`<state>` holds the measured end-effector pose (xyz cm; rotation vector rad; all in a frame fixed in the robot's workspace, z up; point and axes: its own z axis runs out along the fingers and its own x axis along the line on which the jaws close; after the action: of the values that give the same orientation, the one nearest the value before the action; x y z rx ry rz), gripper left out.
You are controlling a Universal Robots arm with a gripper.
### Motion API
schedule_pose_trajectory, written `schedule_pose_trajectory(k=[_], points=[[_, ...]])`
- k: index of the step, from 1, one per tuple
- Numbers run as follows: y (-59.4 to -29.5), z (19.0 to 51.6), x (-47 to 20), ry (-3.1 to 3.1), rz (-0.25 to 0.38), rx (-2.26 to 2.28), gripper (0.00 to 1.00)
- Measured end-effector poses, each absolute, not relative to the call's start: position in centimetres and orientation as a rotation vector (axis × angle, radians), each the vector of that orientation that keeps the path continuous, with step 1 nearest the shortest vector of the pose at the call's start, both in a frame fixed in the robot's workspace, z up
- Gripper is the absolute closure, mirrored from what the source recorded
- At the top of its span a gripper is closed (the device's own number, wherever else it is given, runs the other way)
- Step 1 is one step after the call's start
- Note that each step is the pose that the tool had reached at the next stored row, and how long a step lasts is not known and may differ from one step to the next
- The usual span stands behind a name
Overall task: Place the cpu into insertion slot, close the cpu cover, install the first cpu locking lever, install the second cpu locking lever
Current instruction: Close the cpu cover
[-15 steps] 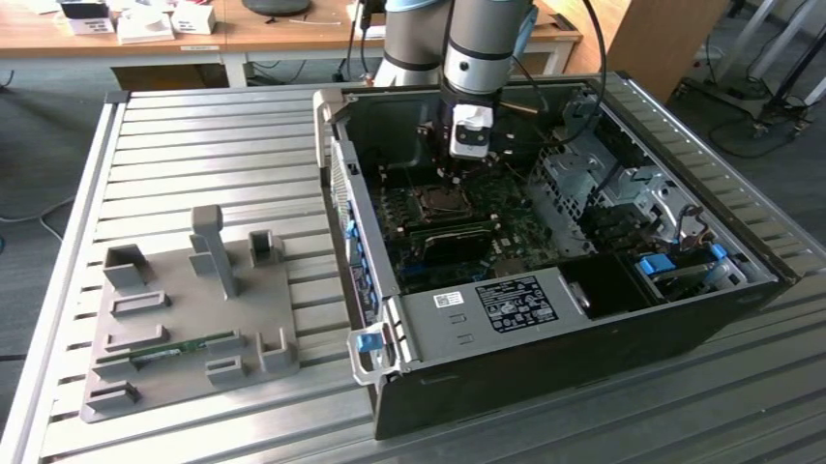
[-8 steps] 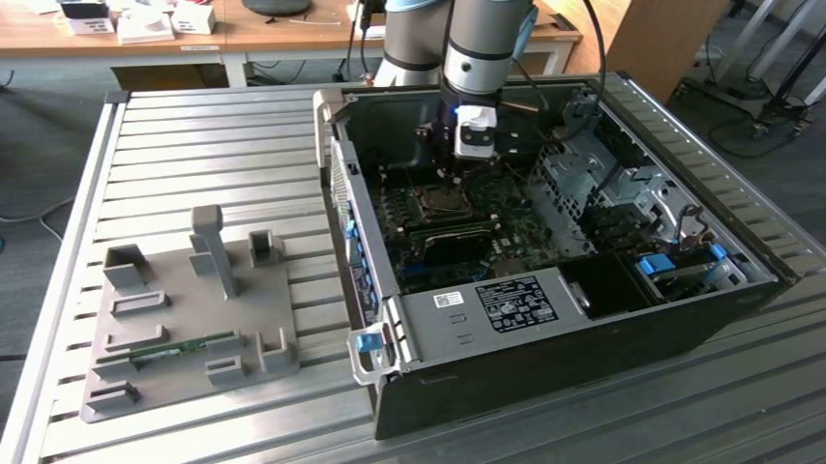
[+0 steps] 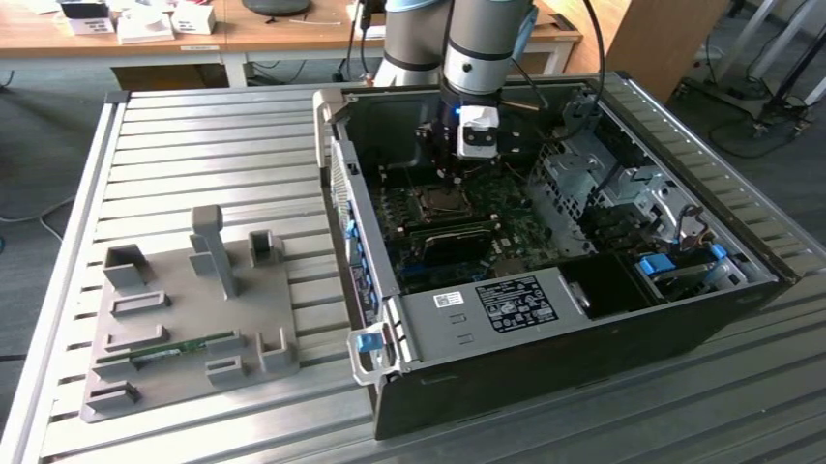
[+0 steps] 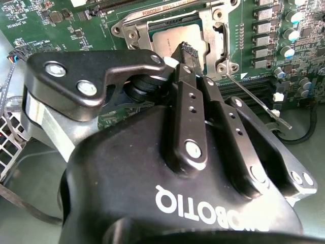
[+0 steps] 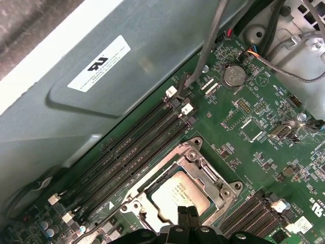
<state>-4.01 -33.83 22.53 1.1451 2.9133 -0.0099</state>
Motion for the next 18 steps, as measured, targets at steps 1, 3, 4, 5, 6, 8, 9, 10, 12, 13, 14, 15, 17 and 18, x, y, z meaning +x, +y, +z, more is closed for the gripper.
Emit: schedule_pose_trajectory(k=[1, 3, 4, 5, 6, 8, 9, 10, 12, 13, 14, 15, 17, 18], points=[[-33.82, 22.53, -4.01, 2.913, -0.01, 1.145, 0.89], [-33.83, 22.53, -4.01, 2.913, -0.01, 1.145, 0.89], [-33.82, 22.53, -4.01, 2.913, -0.01, 1.145, 0.89], [-33.82, 22.53, -4.01, 2.913, -0.01, 1.145, 0.89], [-33.83, 22.53, -4.01, 2.913, -0.01, 1.145, 0.89], [-33.82, 22.53, -4.01, 2.914, -0.01, 1.144, 0.89], [-33.82, 22.53, -4.01, 2.915, -0.01, 1.141, 0.89], [-33.82, 22.53, -4.01, 2.917, -0.01, 1.137, 0.89], [-33.82, 22.53, -4.0, 2.923, -0.01, 1.121, 0.89], [-33.82, 22.53, -4.0, 2.926, -0.01, 1.111, 0.89], [-33.82, 22.53, -4.01, 2.93, -0.01, 1.101, 0.89], [-33.82, 22.53, -4.01, 2.934, -0.01, 1.091, 0.89], [-33.82, 22.53, -4.01, 2.941, -0.009, 1.071, 0.89], [-33.82, 22.53, -4.01, 2.944, -0.009, 1.062, 0.89]])
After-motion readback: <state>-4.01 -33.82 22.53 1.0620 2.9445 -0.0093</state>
